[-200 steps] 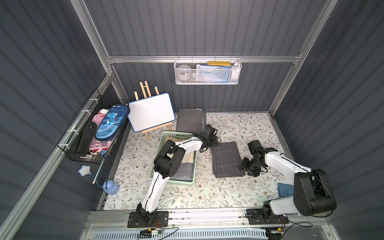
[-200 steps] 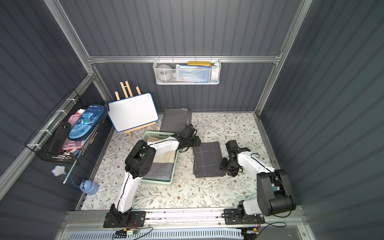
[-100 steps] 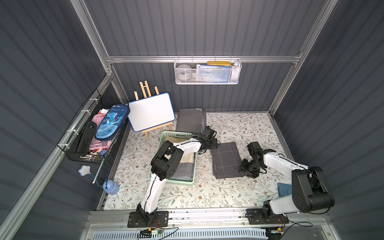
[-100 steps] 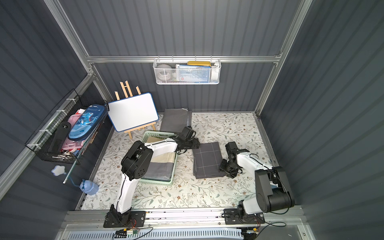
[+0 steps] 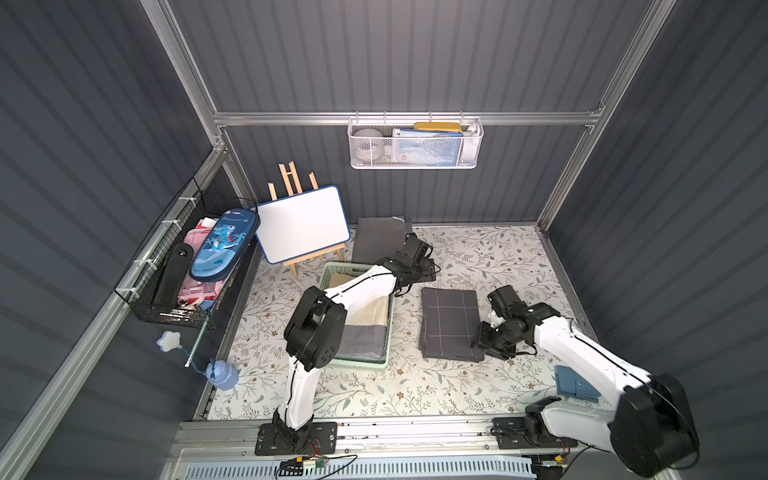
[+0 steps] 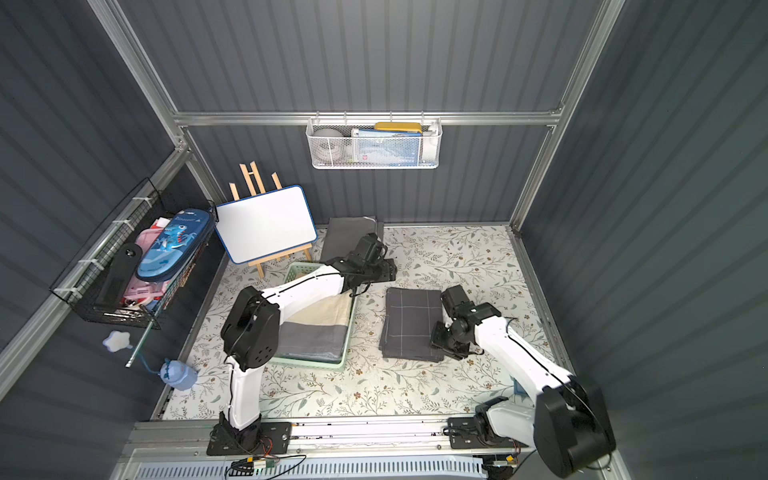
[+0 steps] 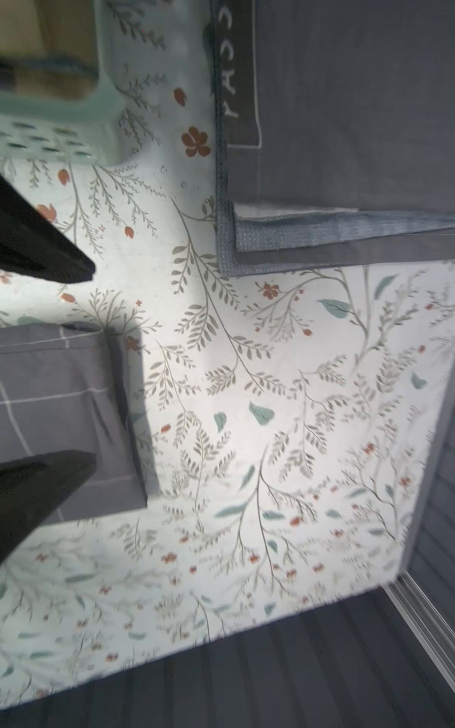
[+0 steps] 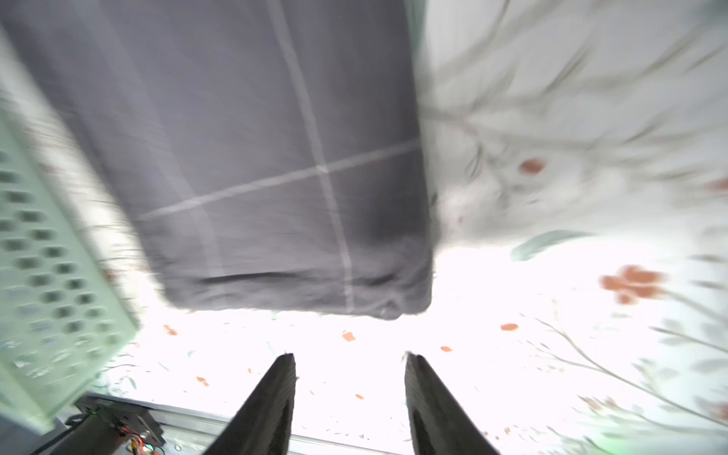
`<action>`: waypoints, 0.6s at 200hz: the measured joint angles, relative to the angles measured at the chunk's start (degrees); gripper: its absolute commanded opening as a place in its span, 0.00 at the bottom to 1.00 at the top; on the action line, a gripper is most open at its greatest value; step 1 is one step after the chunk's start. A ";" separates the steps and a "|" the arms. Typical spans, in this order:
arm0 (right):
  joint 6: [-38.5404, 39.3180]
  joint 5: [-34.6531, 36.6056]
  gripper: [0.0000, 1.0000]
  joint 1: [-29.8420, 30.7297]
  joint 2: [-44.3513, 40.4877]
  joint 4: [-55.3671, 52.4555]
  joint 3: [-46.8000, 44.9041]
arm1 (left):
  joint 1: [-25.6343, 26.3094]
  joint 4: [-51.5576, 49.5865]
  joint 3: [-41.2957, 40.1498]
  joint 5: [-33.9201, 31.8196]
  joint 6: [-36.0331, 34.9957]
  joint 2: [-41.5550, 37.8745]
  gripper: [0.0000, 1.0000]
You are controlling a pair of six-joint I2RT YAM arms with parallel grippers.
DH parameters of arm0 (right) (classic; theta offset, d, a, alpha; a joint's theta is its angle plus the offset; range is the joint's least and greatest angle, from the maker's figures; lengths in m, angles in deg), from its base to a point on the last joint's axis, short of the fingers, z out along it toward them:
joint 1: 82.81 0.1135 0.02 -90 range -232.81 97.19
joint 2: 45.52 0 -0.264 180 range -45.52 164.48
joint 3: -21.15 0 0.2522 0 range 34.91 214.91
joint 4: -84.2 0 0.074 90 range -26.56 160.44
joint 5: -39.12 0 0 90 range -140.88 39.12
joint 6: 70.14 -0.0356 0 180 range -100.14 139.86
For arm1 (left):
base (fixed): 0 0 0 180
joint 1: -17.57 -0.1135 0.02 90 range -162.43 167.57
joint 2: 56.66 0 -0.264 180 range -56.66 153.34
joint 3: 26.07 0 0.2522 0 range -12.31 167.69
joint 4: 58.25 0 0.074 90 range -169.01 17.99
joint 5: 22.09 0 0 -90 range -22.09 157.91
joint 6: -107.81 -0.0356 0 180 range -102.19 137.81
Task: Put the folded pillowcase in the basket
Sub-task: Move the pillowcase to the center of the board, then adjust the pillowcase at the center of the board.
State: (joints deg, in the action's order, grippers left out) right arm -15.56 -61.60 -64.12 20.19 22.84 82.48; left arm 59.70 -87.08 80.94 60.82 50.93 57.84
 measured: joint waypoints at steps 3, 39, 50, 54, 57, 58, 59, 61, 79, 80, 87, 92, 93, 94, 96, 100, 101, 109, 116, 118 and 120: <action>0.13 0.48 0.51 0.00 -0.70 -0.28 1.05 | -0.02 0.02 -0.15 0.00 0.00 -0.81 0.73; 3.41 2.49 0.12 -0.07 6.05 0.66 11.28 | 0.00 0.68 -0.94 -0.04 0.79 -8.26 0.73; 3.78 1.51 0.00 -0.09 13.49 2.32 14.60 | 0.00 0.94 -1.55 -0.07 1.20 -9.60 0.73; 4.11 1.09 0.00 -0.07 16.65 2.91 15.82 | 0.00 1.03 -1.99 -0.07 1.31 -10.21 0.73; 4.13 0.79 0.00 -0.09 18.88 3.41 16.87 | 0.00 1.07 -2.29 -0.07 1.46 -10.56 0.73; 4.31 0.68 0.00 -0.09 19.54 3.58 17.11 | 0.00 1.11 -2.49 -0.09 1.49 -10.78 0.73; 4.44 0.57 0.00 -0.07 20.17 3.67 17.33 | 0.00 1.16 -2.58 -0.09 1.49 -10.88 0.73; 4.39 0.28 0.00 -0.07 21.75 4.11 18.05 | -0.02 1.25 -2.89 -0.07 1.55 -11.17 0.73; 5.09 -1.75 0.00 -0.07 33.24 7.37 23.08 | -0.02 1.42 -5.79 -0.13 2.21 -13.42 0.73; 5.11 -1.86 0.00 -0.07 33.64 7.43 23.26 | 0.00 1.44 -5.90 -0.13 2.27 -13.49 0.73; 5.38 -2.67 0.00 -0.07 37.16 8.24 25.05 | 0.00 1.60 -7.21 -0.11 2.51 -14.23 0.73; 5.46 -3.02 0.00 -0.04 39.21 8.66 26.32 | 0.00 1.70 -8.11 -0.09 2.58 -14.71 0.73; 5.55 -3.21 0.00 -0.04 39.93 8.63 26.73 | 0.00 1.73 -8.26 -0.09 2.60 -14.78 0.73; 5.57 -3.23 0.00 -0.04 40.26 8.68 26.97 | 0.00 1.79 -8.50 -0.07 2.67 -14.91 0.73; 5.57 -3.28 0.00 -0.04 41.11 8.74 27.63 | -0.02 1.84 -8.76 -0.07 2.71 -14.99 0.73; 5.75 -3.63 0.00 -0.04 42.69 8.96 28.68 | -0.02 1.79 -9.44 -0.04 2.84 -15.32 0.73; 5.77 -3.63 0.00 -0.04 42.91 9.03 28.87 | -0.02 1.81 -9.66 -0.07 2.91 -15.41 0.73; 5.95 -3.96 0.00 -0.04 45.55 9.53 30.86 | -0.02 2.29 -11.10 -0.04 2.99 -15.82 0.73; 6.14 -4.24 0.00 -0.04 47.56 9.79 32.54 | -0.02 2.49 -12.46 -0.04 3.15 -16.22 0.73; 6.21 -4.24 0.00 -0.07 48.28 9.92 33.03 | -0.02 2.54 -12.87 -0.04 3.19 -16.33 0.73; 6.25 -4.28 0.00 -0.07 48.72 9.92 33.35 | -0.02 2.56 -13.14 -0.02 3.23 -16.39 0.73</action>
State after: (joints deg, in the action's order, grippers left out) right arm -9.31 -65.89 -64.18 68.91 32.77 115.84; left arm 59.67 -84.52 67.80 60.79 54.17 41.45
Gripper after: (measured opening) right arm 0.052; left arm 0.726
